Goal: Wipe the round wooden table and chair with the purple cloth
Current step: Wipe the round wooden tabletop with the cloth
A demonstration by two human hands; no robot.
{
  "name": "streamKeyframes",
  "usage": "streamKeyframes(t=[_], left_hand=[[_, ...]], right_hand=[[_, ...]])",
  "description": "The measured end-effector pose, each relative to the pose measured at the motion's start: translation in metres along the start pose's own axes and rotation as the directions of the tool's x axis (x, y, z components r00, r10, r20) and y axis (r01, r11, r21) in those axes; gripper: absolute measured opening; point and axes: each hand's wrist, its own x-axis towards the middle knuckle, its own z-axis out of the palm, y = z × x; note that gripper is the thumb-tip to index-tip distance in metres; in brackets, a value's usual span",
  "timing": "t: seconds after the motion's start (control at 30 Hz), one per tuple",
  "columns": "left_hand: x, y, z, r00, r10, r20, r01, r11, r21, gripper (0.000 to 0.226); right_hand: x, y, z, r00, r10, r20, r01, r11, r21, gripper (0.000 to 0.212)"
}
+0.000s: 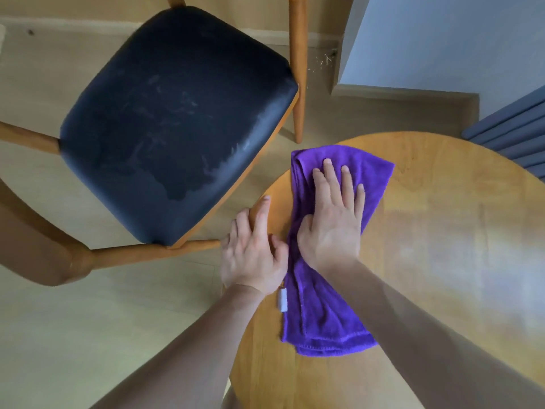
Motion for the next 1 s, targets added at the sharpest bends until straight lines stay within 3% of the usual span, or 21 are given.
streamKeyframes(t=[0.13,0.23,0.3,0.37,0.5,0.57,0.63,0.77,0.9,0.93,1.0], left_hand=[[0.0,-0.002,0.001,1.0,0.005,-0.014,-0.005,1.0,-0.02,0.074],[-0.001,-0.002,0.003,1.0,0.008,-0.022,-0.008,1.0,-0.008,0.071],[0.001,-0.001,0.005,1.0,0.007,-0.025,-0.007,1.0,-0.006,0.072],[0.001,-0.001,0.005,0.999,0.007,-0.034,-0.007,1.0,-0.008,0.073],[0.002,-0.003,0.005,0.999,0.009,-0.051,-0.009,1.0,-0.001,0.075],[0.002,-0.002,0.004,0.998,0.014,-0.056,-0.015,1.0,-0.002,0.075],[0.001,-0.002,0.003,0.998,0.023,-0.055,-0.023,1.0,-0.005,0.074],[0.002,-0.004,0.004,0.998,0.022,-0.059,-0.023,1.0,-0.005,0.066],[0.002,-0.004,0.005,0.997,0.033,-0.076,-0.036,0.999,-0.029,0.072],[0.003,-0.005,0.005,0.996,0.034,-0.084,-0.038,0.999,-0.037,0.073],[0.004,-0.005,0.006,0.995,0.039,-0.096,-0.043,0.998,-0.044,0.073]], right_hand=[[-0.03,0.011,0.004,0.957,-0.245,0.155,0.253,0.967,-0.032,0.082],[-0.022,0.046,-0.015,0.829,-0.465,0.311,0.506,0.861,-0.059,0.08],[0.003,0.063,-0.027,0.761,-0.551,0.343,0.599,0.799,-0.048,0.078],[0.029,0.064,-0.033,0.792,-0.536,0.294,0.57,0.821,-0.04,0.076],[0.044,0.023,-0.018,0.959,-0.272,0.075,0.274,0.962,-0.016,0.075],[0.032,0.001,-0.005,0.985,-0.169,0.028,0.17,0.985,-0.028,0.075],[0.013,-0.007,0.003,0.975,-0.212,0.06,0.214,0.976,-0.029,0.075],[-0.012,0.022,-0.005,0.854,-0.456,0.25,0.471,0.882,-0.001,0.08],[0.012,0.063,-0.034,0.603,-0.647,0.468,0.752,0.656,-0.062,0.083],[0.024,0.069,-0.039,0.575,-0.663,0.479,0.777,0.626,-0.067,0.083],[0.045,0.072,-0.044,0.64,-0.648,0.413,0.731,0.679,-0.068,0.083]])
